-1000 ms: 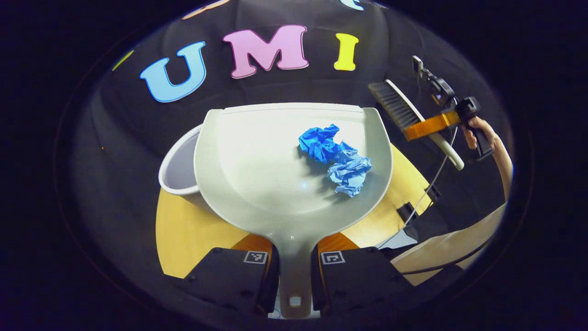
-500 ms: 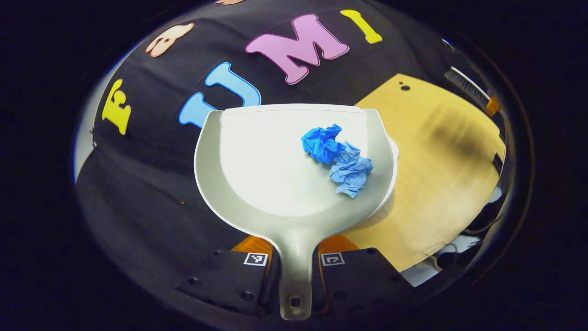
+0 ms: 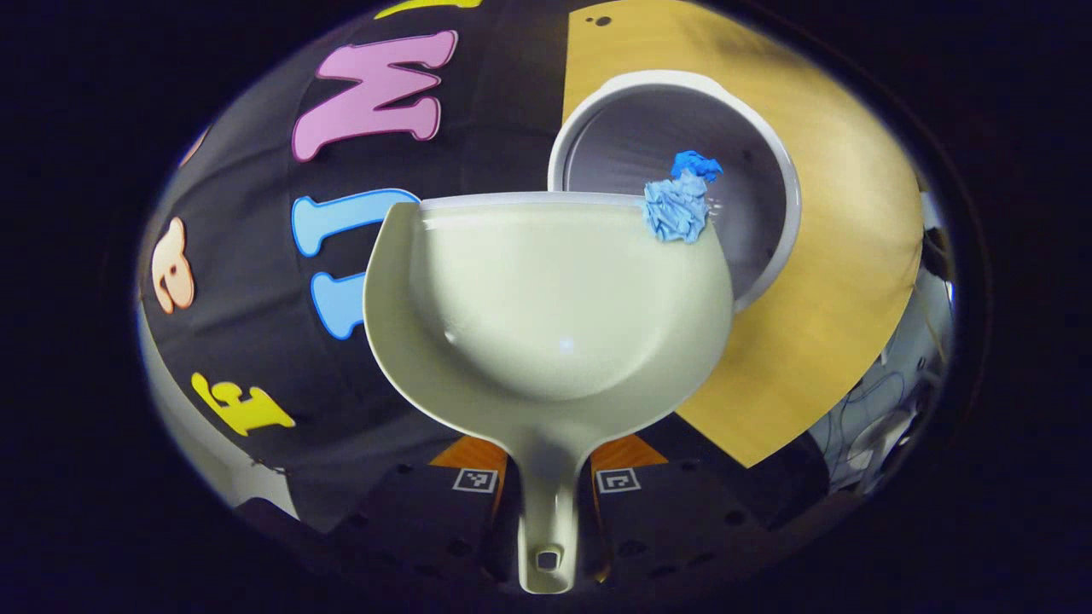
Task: Pick up the small broom and dustpan from the desktop, sweep the trash into the dustpan with the broom, and then empty the trash into the garbage bin.
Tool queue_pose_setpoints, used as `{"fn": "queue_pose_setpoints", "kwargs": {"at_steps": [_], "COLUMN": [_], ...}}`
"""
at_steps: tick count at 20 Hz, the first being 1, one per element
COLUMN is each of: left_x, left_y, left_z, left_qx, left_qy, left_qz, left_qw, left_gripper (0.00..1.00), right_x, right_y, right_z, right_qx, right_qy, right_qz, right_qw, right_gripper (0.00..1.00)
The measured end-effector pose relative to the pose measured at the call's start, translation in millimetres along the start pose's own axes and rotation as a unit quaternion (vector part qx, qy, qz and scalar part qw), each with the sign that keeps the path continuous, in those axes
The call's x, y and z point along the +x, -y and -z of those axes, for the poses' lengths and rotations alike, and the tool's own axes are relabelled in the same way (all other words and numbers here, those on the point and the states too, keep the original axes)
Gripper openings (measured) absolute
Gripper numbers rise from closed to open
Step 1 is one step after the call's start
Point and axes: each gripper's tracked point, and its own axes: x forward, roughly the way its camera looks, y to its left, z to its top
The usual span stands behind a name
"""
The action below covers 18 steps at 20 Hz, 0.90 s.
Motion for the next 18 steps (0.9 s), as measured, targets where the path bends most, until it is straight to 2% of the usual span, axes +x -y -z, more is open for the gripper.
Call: {"fn": "queue_pose_setpoints", "kwargs": {"at_steps": [2,4,5,8,10,12,13,16,18], "left_x": [-1.7,-5.4,-5.5,-6.0,-8.6,-7.7,-10.1,-24.9,-40.9], "left_y": [0.3,3.6,6.7,8.5,7.1,9.4,12.8,36.4,51.5], "left_z": [-2.2,-8.6,-11.5,-20.8,-30.5,-43.2,-52.2,-102.5,-149.3], "left_qx": [0.040,0.052,0.030,-0.087,-0.158,-0.231,-0.273,-0.395,-0.442], "left_qy": [0.004,0.027,0.043,0.075,0.106,0.138,0.156,0.218,0.257], "left_qz": [-0.032,-0.055,-0.051,-0.008,-0.024,-0.040,-0.038,0.021,0.072], "left_qw": [0.999,0.997,0.997,0.993,0.981,0.962,0.948,0.892,0.857], "left_gripper": [0.26,0.26,0.26,0.26,0.25,0.25,0.25,0.25,0.25], "right_x": [-0.3,0.0,-1.2,-2.1,-4.3,-12.4,-18.3,-36.0,-42.5], "right_y": [3.1,7.5,9.1,3.8,-0.6,-6.5,-15.9,-41.3,-45.8], "right_z": [3.5,5.6,5.9,6.8,0.3,-17.9,-31.0,-72.1,-93.5], "right_qx": [0.011,0.016,0.013,0.007,0.004,-0.006,-0.015,-0.035,-0.046], "right_qy": [-0.001,0.000,0.000,-0.002,0.004,0.028,0.048,0.107,0.134], "right_qz": [-0.001,0.005,0.009,0.006,0.008,0.021,0.021,0.020,0.039], "right_qw": [1.000,1.000,1.000,1.000,1.000,0.999,0.999,0.993,0.989], "right_gripper": [0.25,0.25,0.25,0.25,0.25,0.25,0.25,0.25,0.25]}}
